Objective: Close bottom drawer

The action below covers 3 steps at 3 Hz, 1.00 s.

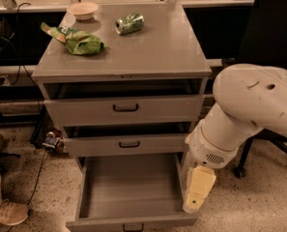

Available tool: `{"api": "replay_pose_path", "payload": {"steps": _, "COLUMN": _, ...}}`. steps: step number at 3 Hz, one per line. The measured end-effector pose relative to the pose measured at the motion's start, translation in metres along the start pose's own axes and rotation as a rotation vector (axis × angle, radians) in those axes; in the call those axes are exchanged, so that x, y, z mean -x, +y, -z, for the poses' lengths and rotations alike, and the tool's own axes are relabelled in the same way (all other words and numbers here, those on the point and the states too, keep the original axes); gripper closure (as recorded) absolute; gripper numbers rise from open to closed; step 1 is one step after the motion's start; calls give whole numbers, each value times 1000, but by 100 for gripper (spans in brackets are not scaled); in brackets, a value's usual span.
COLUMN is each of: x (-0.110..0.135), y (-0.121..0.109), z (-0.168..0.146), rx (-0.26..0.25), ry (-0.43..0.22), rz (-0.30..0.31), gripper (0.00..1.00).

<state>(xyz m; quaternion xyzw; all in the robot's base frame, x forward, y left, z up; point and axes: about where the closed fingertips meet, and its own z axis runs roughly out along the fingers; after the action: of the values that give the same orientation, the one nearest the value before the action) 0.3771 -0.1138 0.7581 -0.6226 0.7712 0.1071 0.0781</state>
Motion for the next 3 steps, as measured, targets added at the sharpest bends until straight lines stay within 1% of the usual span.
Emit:
{"api": "replay_pose_path", "payload": {"steps": 1, "x": -19, "y": -2, "z": -58, "rx": 59, "ry": -1, "rz": -90, "gripper": 0}}
{"api": "replay_pose_path", "payload": {"steps": 2, "x": -42, "y": -6, "z": -155, "rx": 154, "ry": -8, "rz": -217, "gripper": 0}}
{"api": "replay_pose_path", "payload": {"steps": 3, "x": -56, "y": -5, "z": -230, "rx": 226, "ry": -13, "rz": -303, "gripper": 0}}
